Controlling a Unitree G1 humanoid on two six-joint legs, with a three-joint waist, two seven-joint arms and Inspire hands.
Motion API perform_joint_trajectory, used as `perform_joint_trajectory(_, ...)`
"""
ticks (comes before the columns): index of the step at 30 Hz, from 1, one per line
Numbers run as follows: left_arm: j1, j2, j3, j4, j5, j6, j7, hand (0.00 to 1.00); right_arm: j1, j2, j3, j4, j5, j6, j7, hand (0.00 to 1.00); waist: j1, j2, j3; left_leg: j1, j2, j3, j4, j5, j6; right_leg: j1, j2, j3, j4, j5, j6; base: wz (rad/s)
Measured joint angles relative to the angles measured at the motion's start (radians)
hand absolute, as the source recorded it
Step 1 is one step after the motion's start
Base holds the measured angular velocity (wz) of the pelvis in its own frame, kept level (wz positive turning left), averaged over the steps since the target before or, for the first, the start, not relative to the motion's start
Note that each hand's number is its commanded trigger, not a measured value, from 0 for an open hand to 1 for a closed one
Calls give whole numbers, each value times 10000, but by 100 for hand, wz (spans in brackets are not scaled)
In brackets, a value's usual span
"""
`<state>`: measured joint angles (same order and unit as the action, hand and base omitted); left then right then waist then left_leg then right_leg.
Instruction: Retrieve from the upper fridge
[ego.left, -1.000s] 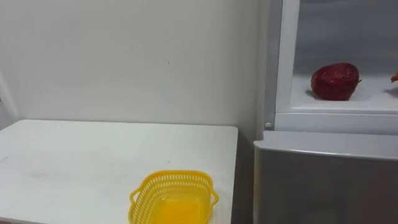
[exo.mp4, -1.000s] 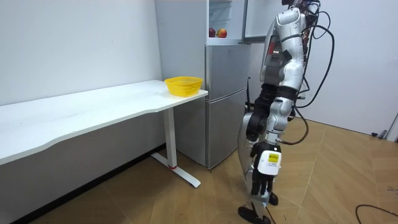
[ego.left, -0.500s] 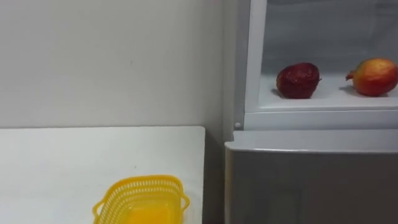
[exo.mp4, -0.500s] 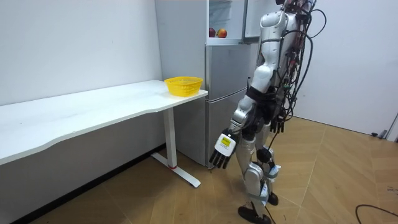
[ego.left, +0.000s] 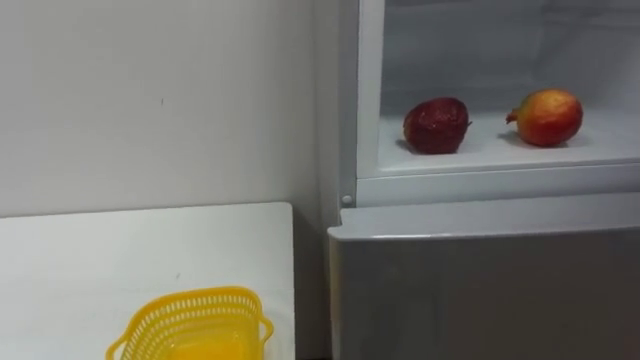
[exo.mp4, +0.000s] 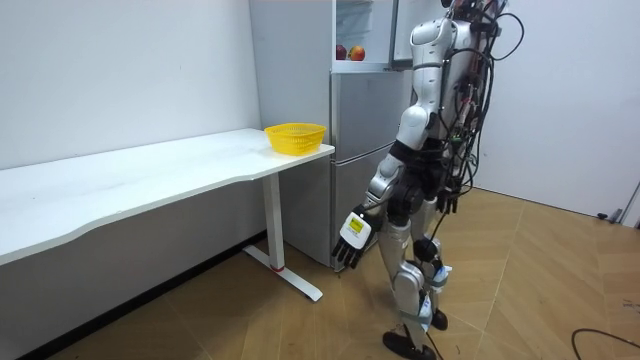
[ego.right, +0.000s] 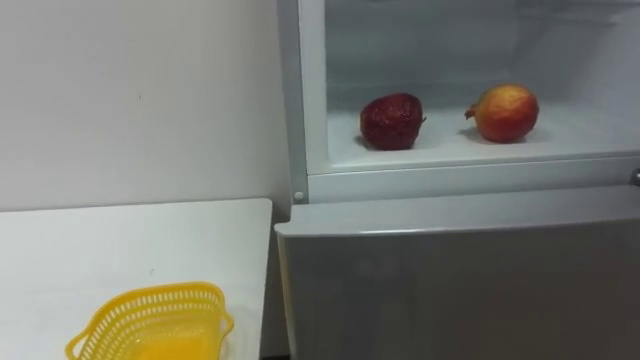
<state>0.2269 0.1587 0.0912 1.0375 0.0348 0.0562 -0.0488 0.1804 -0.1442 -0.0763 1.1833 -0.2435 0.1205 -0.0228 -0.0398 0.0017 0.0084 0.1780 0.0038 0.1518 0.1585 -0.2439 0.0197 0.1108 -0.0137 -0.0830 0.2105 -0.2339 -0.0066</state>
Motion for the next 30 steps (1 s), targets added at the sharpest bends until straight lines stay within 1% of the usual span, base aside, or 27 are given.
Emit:
perform_joint_trajectory(1, -8, 0, -27, 0, 2, -9, 5, 0, -3, 1, -80, -209, 29, -21, -102, 0, -15, 7, -1, -20, -1, 7, 0, 0, 0, -43, 8, -2, 32, 0, 1, 0)
perform_joint_trajectory(2, -13, 8, -122, -1, 4, -60, 25, 0, -27, 2, -265, -573, 195, -195, -343, 0, -40, 39, 8, -66, -6, 32, 2, 0, 0, -133, 8, -9, 114, 0, 2, -5)
perform_joint_trajectory(3, 19, 9, -184, -57, 36, -144, 33, 0, 16, 2, -338, -1072, 594, -388, -602, 0, -74, 54, -2, -94, -14, 81, 19, 0, 0, -186, 9, -15, 117, 11, 7, -6)
perform_joint_trajectory(5, 68, -5, -202, -70, 31, -246, 39, 0, 105, 29, -358, -1912, 1080, -648, -911, 0, -74, 74, -5, -100, -17, 137, 24, 1, 0, -247, 34, 25, 106, 67, -13, -11)
perform_joint_trajectory(6, 90, -5, -216, -67, -19, -288, 101, 0, 177, 67, -336, -2465, 1237, -850, -1092, 0, -94, 72, -10, -104, -13, 158, 28, 1, 0, -258, 50, 46, 96, 84, -27, -10)
perform_joint_trajectory(7, 91, -5, -248, -67, -33, -324, 147, 0, 231, 87, -338, -2737, 1267, -949, -1155, 0, -100, 74, -11, -111, -10, 168, 36, 1, 0, -266, 59, 65, 96, 85, -29, -5)
perform_joint_trajectory(8, 87, -4, -332, -71, -34, -417, 198, 0, 388, 129, -334, -3359, 1298, -1139, -1282, 0, -99, 81, -20, -122, -5, 173, 41, 1, 0, -281, 75, 140, 88, 87, -33, -6)
perform_joint_trajectory(9, 99, -12, -361, -106, -23, -463, 200, 0, 562, 172, -334, -4039, 1288, -1226, -1365, 0, -91, 96, -35, -134, 3, 221, 42, 1, 0, -311, 85, 188, 89, 88, -34, -10)
perform_joint_trajectory(10, 108, -26, -364, -112, -23, -487, 197, 0, 660, 195, -329, -4458, 1288, -1228, -1398, 0, -78, 118, -51, -152, 10, 283, 42, 1, 0, -356, 98, 244, 100, 88, -35, -20)
perform_joint_trajectory(11, 180, -73, -364, -184, -14, -541, 200, 0, 797, 229, -311, -5237, 1290, -1299, -1462, 0, -87, 159, -91, -199, 27, 375, 42, 1, 0, -448, 112, 263, 99, 115, -54, -21)
perform_joint_trajectory(12, 264, -101, -363, -241, 3, -623, 216, 0, 950, 279, -312, -5866, 1295, -1476, -1565, 0, -133, 181, -113, -205, 31, 372, 42, 1, 0, -450, 116, 269, 70, 134, -58, -16)
perform_joint_trajectory(14, 315, -103, -362, -239, 23, -728, 259, 0, 1200, 359, -314, -6786, 1315, -1669, -1770, 0, -190, 171, -147, -199, 36, 372, 44, 1, -1, -421, 123, 260, 99, 138, -62, -2)
perform_joint_trajectory(16, 373, -107, -361, -229, 11, -959, 320, 0, 1500, 476, -308, -7905, 1422, -1802, -1885, 0, -202, 165, -143, -201, 50, 371, 42, 1, -1, -417, 141, 285, 105, 148, -69, -2)
perform_joint_trajectory(17, 428, -106, -362, -225, 14, -1087, 362, 0, 1628, 492, -258, -8575, 1516, -1977, -1915, 0, -239, 158, -139, -201, 59, 369, 42, 1, -1, -419, 162, 328, 114, 150, -73, -4)
perform_joint_trajectory(18, 500, -99, -358, -216, 12, -1203, 370, 0, 1642, 492, -246, -9153, 1572, -2142, -1930, 0, -295, 144, -133, -199, 64, 367, 42, 2, -1, -424, 176, 355, 117, 151, -75, -3)
perform_joint_trajectory(19, 556, -96, -358, -200, 8, -1276, 372, 0, 1642, 492, -248, -9438, 1572, -2214, -1945, 0, -323, 141, -131, -200, 69, 373, 42, 1, -1, -428, 181, 357, 116, 153, -79, 0)
perform_joint_trajectory(21, 713, -96, -365, -199, -11, -1482, 374, 0, 1756, 490, -237, -10690, 1535, -2413, -2090, 0, -358, 136, -128, -210, 73, 371, 44, 1, -2, -456, 197, 410, 98, 162, -91, -5)
perform_joint_trajectory(22, 745, -95, -366, -200, -9, -1510, 371, 0, 1800, 490, -238, -11046, 1497, -2431, -2143, 0, -374, 139, -130, -222, 72, 373, 48, 1, -2, -464, 197, 419, 98, 162, -91, -3)
perform_joint_trajectory(23, 764, -73, -371, -178, -11, -1515, 364, 0, 1859, 483, -239, -11628, 1376, -2544, -2289, 0, -390, 141, -130, -255, 70, 381, 60, 1, -2, -487, 197, 453, 98, 163, -90, 0)
perform_joint_trajectory(24, 767, -48, -375, -170, -9, -1514, 367, 0, 1887, 464, -238, -12034, 1243, -2750, -2455, 0, -388, 136, -132, -271, 69, 394, 59, 1, -2, -516, 198, 466, 107, 165, -90, 0)
perform_joint_trajectory(26, 765, -49, -380, -162, -4, -1515, 368, 0, 1911, 435, -219, -12454, 1080, -2924, -2677, 0, -351, 130, -136, -277, 66, 406, 56, 1, -2, -532, 197, 462, 112, 171, -82, -3)
perform_joint_trajectory(27, 747, -49, -387, -146, -5, -1527, 368, 0, 1887, 434, -218, -12727, 1007, -2940, -2777, 0, -304, 142, -138, -290, 70, 502, 47, 1, -1, -585, 208, 503, 138, 181, -76, -10)
perform_joint_trajectory(30, 700, 6, -545, 77, 21, -1610, 365, 0, 1839, 434, -117, -13382, 763, -2970, -3159, 0, -251, 180, -141, -316, 69, 561, 47, 1, -1, -610, 212, 527, 101, 223, -58, -8)
